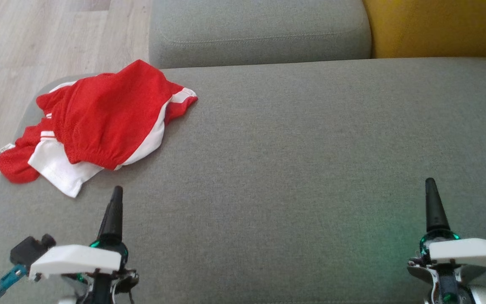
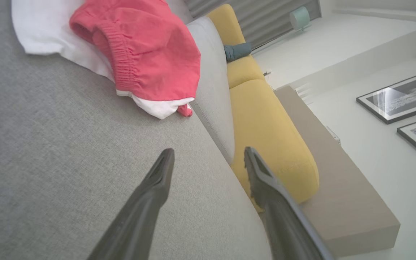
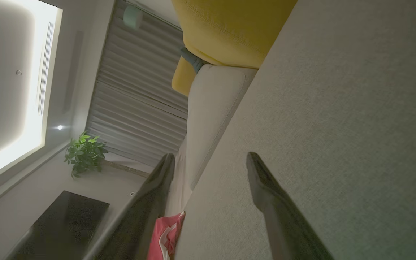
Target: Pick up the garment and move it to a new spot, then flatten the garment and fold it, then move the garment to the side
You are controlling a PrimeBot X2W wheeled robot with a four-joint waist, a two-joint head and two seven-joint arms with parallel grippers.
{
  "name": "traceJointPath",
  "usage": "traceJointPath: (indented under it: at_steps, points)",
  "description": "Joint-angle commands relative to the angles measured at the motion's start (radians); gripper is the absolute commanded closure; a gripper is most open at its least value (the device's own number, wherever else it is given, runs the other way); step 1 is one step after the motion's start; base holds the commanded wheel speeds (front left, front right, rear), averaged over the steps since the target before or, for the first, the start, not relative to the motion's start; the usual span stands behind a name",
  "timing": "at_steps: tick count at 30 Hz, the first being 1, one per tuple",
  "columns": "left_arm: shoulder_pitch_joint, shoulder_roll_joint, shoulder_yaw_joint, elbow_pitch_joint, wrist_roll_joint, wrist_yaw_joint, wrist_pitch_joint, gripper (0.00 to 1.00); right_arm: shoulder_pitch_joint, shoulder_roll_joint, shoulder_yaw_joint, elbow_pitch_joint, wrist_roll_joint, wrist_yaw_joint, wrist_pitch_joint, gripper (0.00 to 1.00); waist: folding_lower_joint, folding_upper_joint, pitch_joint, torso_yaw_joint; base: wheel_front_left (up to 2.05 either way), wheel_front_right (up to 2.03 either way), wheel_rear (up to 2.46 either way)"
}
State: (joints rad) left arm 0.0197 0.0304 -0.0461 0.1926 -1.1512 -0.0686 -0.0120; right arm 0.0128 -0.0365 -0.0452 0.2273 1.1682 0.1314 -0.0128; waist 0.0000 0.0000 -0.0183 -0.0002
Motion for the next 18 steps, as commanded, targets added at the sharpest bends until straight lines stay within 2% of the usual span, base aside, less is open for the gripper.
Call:
traceJointPath:
  at_steps: [1,18]
  points:
    - [-0.021,0.011,0.004,-0.05,0.046,0.006,-0.016,0.0,-0.019,-0.007,0.015,-0.046,-0.042,0.0,-0.013,0.0,0.0,0.0,-0.001,0.0,0.0,0.0,0.0]
    - [-0.001,0.022,-0.04,-0.091,0.334,0.036,-0.065,0.0,-0.013,-0.009,0.066,-0.059,-0.313,0.0,-0.063,0.0,0.0,0.0,-0.009,0.005,0.0,0.0,0.0]
